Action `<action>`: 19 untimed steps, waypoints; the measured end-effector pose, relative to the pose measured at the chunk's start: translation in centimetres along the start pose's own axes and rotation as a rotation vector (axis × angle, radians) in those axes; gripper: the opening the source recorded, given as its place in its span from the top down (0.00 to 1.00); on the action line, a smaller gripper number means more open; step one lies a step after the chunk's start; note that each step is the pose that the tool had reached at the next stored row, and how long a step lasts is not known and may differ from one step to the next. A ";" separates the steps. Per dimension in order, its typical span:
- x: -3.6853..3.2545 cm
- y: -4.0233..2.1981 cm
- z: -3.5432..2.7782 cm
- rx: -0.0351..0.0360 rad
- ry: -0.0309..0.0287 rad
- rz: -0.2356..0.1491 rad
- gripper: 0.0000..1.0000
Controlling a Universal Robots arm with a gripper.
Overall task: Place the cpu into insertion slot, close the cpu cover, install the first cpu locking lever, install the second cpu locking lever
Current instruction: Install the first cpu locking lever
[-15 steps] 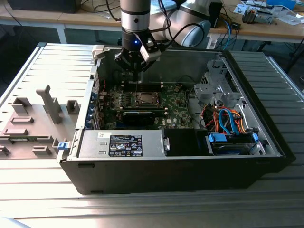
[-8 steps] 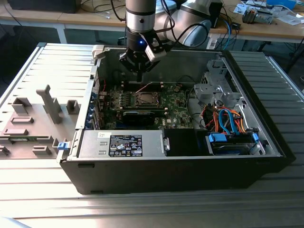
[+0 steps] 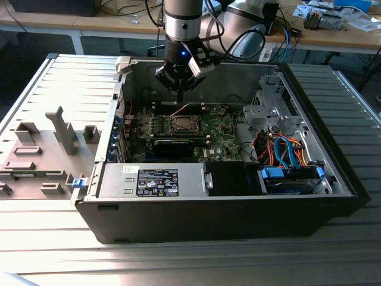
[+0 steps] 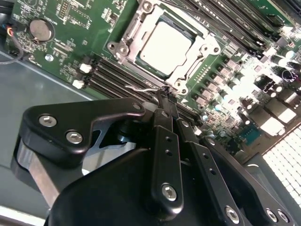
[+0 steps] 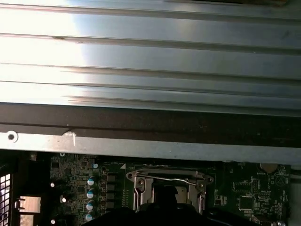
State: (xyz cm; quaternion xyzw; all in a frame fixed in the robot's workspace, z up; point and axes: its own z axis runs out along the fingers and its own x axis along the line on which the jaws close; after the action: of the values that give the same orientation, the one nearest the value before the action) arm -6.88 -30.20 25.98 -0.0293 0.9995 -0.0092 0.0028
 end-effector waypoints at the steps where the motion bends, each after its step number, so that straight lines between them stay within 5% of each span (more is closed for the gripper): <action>1: -0.28 -0.02 0.00 0.0000 0.0000 0.000 0.89; 19: -2.93 -0.17 0.02 -0.0001 -0.0001 0.000 0.89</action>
State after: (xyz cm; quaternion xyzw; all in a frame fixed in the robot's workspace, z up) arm -3.95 -30.20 25.98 -0.0293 0.9995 -0.0092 0.0029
